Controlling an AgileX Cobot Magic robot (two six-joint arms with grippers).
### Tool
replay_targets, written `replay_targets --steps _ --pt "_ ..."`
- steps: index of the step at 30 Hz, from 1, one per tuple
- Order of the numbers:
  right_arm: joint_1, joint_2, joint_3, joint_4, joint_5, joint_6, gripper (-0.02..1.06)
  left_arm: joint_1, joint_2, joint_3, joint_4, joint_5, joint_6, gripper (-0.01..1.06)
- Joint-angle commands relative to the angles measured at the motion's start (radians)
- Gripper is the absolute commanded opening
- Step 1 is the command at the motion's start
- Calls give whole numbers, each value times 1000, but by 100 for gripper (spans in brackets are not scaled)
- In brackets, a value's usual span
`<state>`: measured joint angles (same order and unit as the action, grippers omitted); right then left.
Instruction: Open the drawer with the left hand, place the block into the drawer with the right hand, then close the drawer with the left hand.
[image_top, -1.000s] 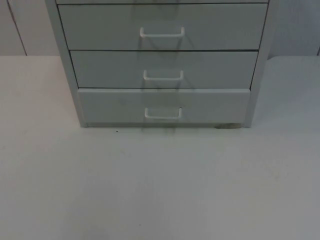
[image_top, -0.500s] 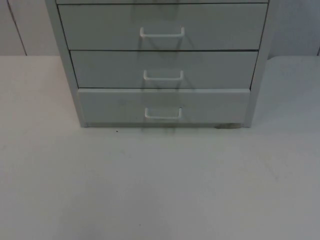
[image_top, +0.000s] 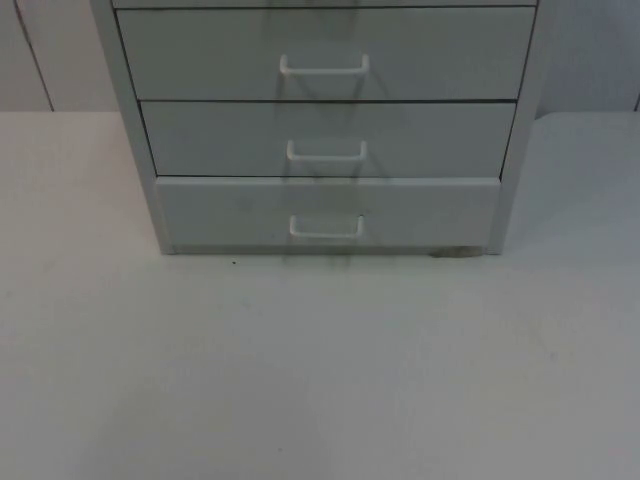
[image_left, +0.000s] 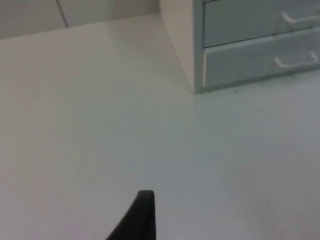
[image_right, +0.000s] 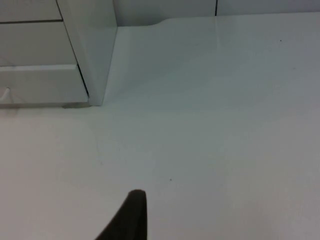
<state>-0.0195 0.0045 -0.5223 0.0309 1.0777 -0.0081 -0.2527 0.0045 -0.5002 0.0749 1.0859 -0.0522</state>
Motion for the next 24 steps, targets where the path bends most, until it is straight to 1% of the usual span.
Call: replay_targets --steps 1,2,7,8,11,24 --pt "-6 -4 6 0 -2 -1 105 84 -4 4 -6 -9 0 105" --pt "-6 -4 6 0 -2 -1 105 84 -4 4 -6 -9 0 105" --pt "-6 -4 6 0 -2 -1 105 201 -4 4 -4 -9 0 105" --pt "-6 -4 6 0 -2 -1 105 201 -4 4 -4 -9 0 105" --pt "-6 -4 6 0 -2 -1 105 237 -4 4 -4 -9 0 105" --pt "-6 -4 6 0 -2 -1 105 242 -4 4 -4 -9 0 105"
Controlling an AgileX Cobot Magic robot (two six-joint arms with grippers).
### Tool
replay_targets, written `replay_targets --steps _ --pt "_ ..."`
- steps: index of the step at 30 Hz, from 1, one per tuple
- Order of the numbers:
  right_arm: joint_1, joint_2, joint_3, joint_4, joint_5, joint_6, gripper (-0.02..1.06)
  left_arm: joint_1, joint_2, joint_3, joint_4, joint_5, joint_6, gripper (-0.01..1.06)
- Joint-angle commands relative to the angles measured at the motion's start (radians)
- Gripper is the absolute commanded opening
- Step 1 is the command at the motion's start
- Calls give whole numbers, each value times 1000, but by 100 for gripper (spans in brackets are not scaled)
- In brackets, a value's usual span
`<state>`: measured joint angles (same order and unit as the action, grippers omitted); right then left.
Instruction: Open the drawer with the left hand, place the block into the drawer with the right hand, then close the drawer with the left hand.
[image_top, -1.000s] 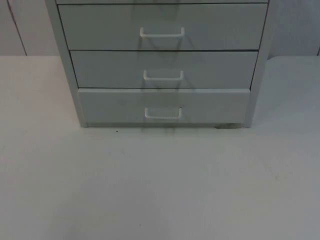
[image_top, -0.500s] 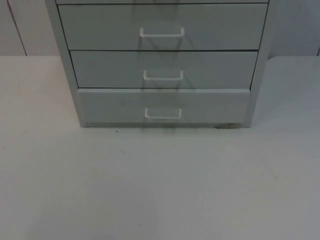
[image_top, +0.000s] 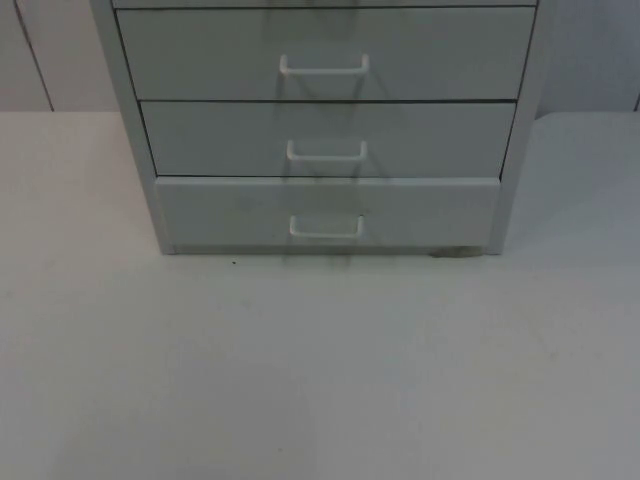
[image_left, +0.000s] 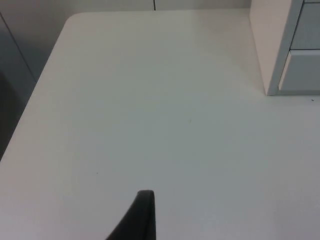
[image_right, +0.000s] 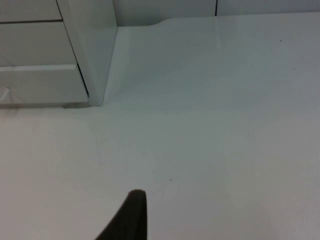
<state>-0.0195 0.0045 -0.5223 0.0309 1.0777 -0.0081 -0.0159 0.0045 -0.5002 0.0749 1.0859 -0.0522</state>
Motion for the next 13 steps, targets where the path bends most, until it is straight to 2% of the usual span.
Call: replay_targets --steps 1,10,13 --pt "-6 -4 6 0 -2 -1 105 5 -4 4 -4 -9 0 105" --pt "0 -4 6 0 -2 -1 105 5 -4 4 -4 -9 0 105" --pt "50 -4 6 0 -2 -1 105 5 -4 4 -4 -9 0 105"
